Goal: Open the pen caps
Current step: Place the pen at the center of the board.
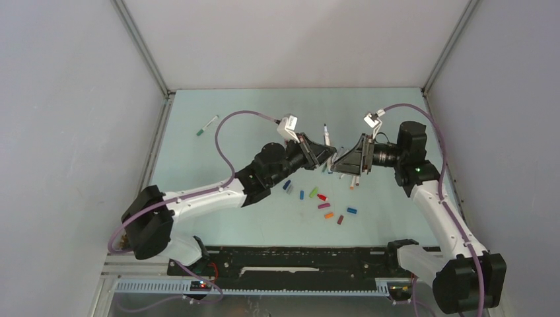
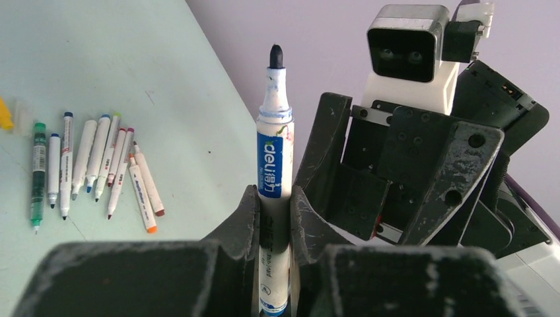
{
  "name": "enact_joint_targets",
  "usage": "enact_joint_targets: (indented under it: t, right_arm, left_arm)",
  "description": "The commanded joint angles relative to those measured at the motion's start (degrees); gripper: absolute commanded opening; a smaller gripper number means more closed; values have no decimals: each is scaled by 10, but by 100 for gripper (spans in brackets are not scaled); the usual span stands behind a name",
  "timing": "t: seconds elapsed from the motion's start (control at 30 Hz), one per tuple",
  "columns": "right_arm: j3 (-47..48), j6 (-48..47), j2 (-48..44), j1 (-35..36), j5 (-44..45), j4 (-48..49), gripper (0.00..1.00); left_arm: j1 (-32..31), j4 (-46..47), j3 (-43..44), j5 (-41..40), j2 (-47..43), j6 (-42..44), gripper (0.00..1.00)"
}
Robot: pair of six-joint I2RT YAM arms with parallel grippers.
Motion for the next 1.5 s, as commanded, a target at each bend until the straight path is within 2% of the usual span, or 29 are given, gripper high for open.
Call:
enact_joint_targets:
  t: [0.0,0.33,0.37,0.47,0.5,0.57,0.63,0.77,0.93,1.03,1.17,1.3,1.47]
  right_arm:
    - [1,11,1,18,19,18,63]
    - [1,1,12,21,51,9,39]
    - [1,1,14,21,51,9,34]
    - [1,3,16,21,42,17,6]
    - [1,5,17,19,35,21,0]
    - [1,7,17,14,22,23,0]
    - [-1,4,15,5,16,22,0]
    - [-22,-8,3,-34,6,32,0]
    - [-50,-112,-16,-81,87,-36,0]
    - [-79,-122,-12,-130,163,-33,0]
    - [-86,-145,40,-169,257,-44,0]
    - [-77,-157,97,-179,323,-53,0]
    - [-65,-176,158,-185,374,-66,3]
  left_arm:
    - [-9,21,48,-12,9,-13,6]
    - [-22,37,58,-8,24,-14,9]
    - [-22,38,60,-4,25,-10,9]
    - [-22,38,63,6,24,-3,14]
    - [-22,39,63,9,24,-2,17]
    - [-22,42,63,13,23,3,28]
    - [-20,39,60,16,14,19,43]
    - [-3,29,37,20,-33,94,72]
    - [52,-60,1,14,-121,160,97]
    - [108,-127,-22,54,-157,173,100]
    - [188,-238,-39,109,-182,193,100]
    - [228,-348,-51,55,-209,270,100]
    - [258,-413,-48,-45,-214,378,100]
